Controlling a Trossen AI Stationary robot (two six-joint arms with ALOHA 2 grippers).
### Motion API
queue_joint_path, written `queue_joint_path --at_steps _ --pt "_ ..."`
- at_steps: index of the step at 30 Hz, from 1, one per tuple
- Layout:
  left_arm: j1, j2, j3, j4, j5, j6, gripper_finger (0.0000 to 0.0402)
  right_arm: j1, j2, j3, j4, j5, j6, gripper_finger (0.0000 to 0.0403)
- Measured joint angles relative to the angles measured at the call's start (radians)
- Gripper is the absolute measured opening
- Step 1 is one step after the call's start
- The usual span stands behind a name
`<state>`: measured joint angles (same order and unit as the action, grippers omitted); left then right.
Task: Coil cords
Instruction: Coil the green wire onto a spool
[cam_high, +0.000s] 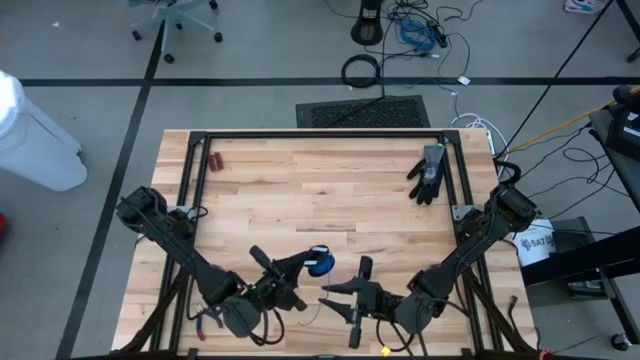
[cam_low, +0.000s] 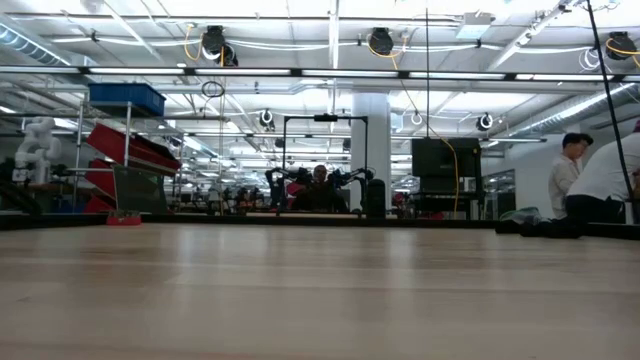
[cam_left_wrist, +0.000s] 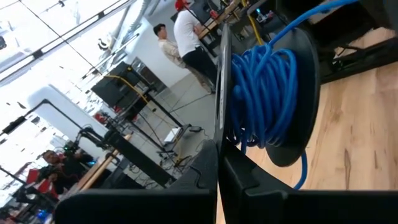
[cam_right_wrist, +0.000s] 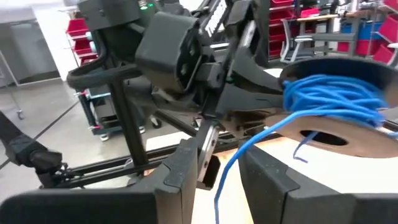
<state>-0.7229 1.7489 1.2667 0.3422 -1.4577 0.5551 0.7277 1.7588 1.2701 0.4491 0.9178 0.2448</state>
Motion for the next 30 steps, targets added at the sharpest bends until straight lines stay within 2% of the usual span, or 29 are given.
queue_joint_path --at_steps 4,13,18,30 --pt "0.007 0.0 0.0 0.021 0.029 -0.019 0.0 -0.011 0.0 0.0 0.012 -0.005 -0.006 0.0103" --pt "0.028 0.0 0.0 0.056 0.19 -0.105 0.0 -0.035 0.009 -0.001 0.015 -0.003 -0.057 0.0102" --pt "0.037 0.0 0.0 0.06 0.231 -0.171 0.0 -0.027 0.008 -0.001 0.018 -0.005 -0.043 0.0102" --pt "0.036 0.0 0.0 0.128 0.226 -0.184 0.0 0.04 0.008 -0.001 -0.015 0.025 -0.023 0.0102"
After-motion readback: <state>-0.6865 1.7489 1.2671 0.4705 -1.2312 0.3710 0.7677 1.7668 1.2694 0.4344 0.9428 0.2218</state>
